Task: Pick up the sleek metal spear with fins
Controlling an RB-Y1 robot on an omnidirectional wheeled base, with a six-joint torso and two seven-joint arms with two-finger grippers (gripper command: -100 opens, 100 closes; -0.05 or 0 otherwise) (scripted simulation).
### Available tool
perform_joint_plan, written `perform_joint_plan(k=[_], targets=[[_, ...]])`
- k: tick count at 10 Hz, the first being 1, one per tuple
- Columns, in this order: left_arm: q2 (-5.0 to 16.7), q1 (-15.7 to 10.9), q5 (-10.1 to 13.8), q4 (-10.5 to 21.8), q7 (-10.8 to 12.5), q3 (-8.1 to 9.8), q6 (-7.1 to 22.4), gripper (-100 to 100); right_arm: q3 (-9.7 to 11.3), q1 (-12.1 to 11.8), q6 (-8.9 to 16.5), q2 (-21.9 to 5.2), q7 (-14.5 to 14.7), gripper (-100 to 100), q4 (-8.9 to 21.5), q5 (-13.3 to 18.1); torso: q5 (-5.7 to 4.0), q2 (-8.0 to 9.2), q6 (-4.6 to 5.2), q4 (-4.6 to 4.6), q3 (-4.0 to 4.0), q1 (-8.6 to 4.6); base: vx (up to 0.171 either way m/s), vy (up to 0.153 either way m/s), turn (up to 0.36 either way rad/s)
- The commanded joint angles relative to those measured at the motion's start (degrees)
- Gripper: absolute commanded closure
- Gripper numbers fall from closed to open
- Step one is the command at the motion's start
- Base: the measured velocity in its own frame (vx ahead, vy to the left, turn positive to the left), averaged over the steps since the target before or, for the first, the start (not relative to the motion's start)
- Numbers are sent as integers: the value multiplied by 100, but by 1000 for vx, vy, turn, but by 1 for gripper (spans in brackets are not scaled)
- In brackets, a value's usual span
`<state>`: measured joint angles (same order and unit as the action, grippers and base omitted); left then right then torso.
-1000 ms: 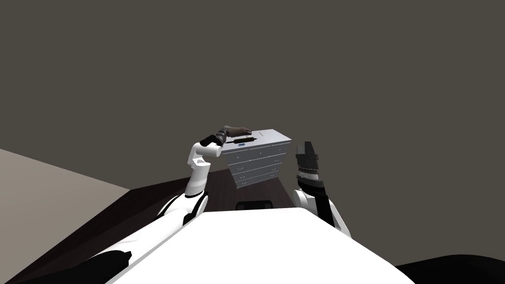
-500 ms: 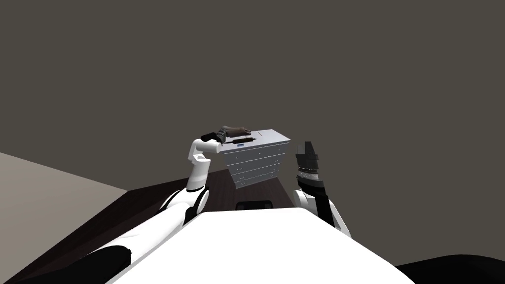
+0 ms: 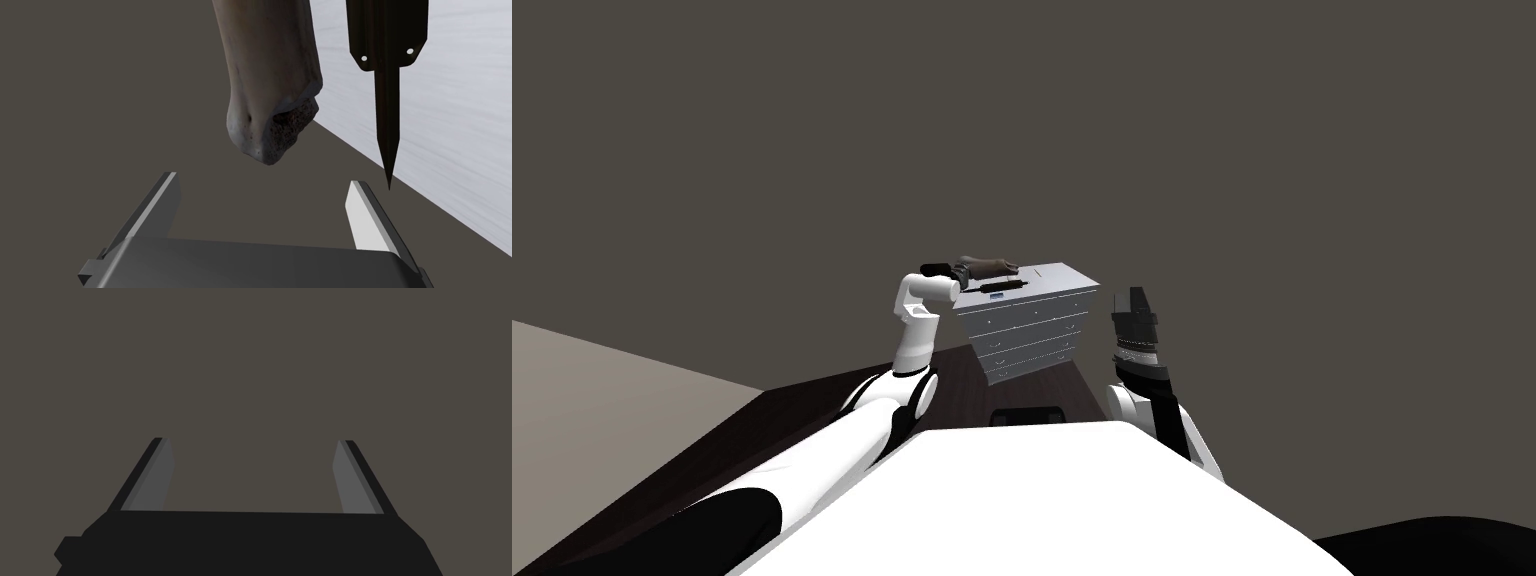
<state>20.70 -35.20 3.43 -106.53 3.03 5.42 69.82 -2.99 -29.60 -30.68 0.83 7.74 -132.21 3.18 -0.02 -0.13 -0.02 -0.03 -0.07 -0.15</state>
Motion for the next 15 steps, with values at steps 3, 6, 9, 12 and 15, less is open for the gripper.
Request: perform_joint_plan(k=[3,6,9,12,15], targets=[[74,-310,99,325,93,107,630,-100,0,0,0,0,0,0,0,0,0,-6,0,-2,-4,-1,42,-35,-15],[120,-507,163,544,156,178,993,-100,0,0,0,0,0,0,0,0,0,-10,-1,-3,-7,-1,45,-34,-11],[208,-858,296,974,282,322,1519,-100,0,0,0,0,0,0,0,0,1,-4,-1,-2,-3,2,46,-37,-20],[249,-1011,362,1181,343,393,1946,-100,0,-1,0,0,0,0,0,0,-2,-17,0,-4,-10,-5,69,-49,-16],[321,-1274,493,1572,462,532,2425,-100,0,-1,0,0,0,0,0,0,-1,-17,-1,-6,-11,-5,80,-50,-16]])
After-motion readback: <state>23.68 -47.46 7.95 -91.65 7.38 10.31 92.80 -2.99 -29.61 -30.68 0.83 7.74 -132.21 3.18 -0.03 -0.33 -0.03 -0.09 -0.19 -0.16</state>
